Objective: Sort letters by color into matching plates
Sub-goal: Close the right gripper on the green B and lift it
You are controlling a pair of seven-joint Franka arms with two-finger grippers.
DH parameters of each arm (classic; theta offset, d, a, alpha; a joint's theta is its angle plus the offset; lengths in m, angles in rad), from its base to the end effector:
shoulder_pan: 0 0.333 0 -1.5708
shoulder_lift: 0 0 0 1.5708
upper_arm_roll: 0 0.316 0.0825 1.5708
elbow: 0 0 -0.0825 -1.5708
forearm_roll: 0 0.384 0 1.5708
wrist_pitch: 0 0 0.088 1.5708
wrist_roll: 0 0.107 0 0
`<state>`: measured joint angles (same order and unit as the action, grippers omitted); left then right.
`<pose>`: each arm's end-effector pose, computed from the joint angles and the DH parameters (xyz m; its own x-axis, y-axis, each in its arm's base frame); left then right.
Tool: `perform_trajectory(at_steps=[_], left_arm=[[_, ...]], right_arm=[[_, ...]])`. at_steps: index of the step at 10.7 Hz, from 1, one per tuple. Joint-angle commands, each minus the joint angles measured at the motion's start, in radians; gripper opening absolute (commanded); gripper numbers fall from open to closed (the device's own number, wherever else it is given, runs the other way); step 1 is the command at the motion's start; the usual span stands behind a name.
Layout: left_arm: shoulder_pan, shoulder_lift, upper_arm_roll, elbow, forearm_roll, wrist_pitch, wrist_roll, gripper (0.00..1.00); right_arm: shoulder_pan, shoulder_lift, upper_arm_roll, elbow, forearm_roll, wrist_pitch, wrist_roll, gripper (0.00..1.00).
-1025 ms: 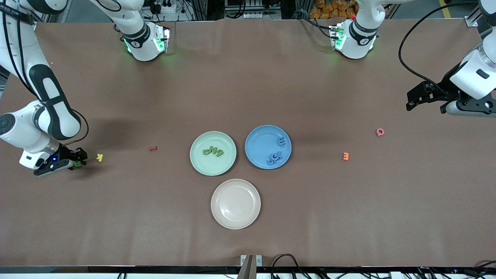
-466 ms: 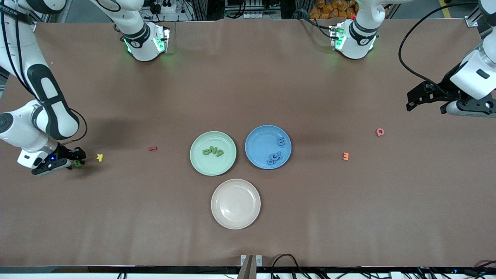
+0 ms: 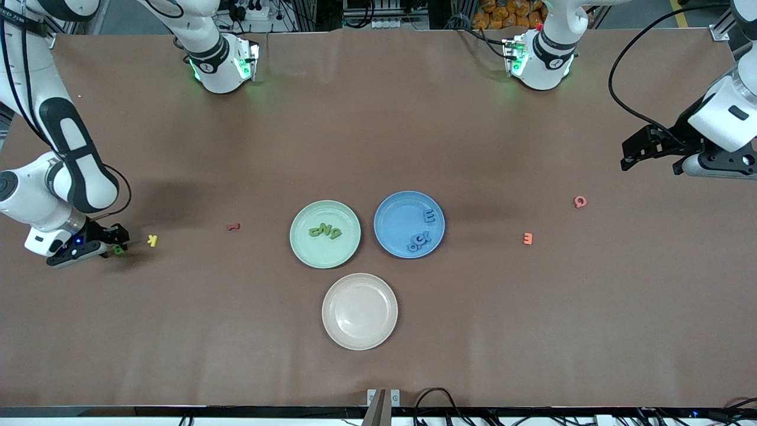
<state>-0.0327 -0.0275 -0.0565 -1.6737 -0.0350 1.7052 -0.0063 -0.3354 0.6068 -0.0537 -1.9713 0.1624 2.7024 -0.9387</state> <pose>0.5545 -0.0533 0.6029 0.9952 -0.0781 0.0586 -0.0801 -0.9962 0.0337 0.5749 -0.2406 0.1701 0.9058 0.4070 0.1179 0.4019 -0.9133 0.0658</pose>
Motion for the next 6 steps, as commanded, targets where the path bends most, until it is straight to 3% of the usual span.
perform_trajectory(at_steps=[1, 6], left_arm=[[0.007, -0.017, -0.005, -0.017, 0.007, 0.011, -0.001, 1.00], [0.007, -0.015, -0.005, -0.015, 0.007, 0.013, -0.001, 1.00]], right_arm=[[-0.016, 0.016, 0.008, -0.006, 0.022, 0.026, -0.042, 0.53], [-0.010, 0.025, 0.008, -0.003, 0.025, 0.042, -0.040, 0.42]])
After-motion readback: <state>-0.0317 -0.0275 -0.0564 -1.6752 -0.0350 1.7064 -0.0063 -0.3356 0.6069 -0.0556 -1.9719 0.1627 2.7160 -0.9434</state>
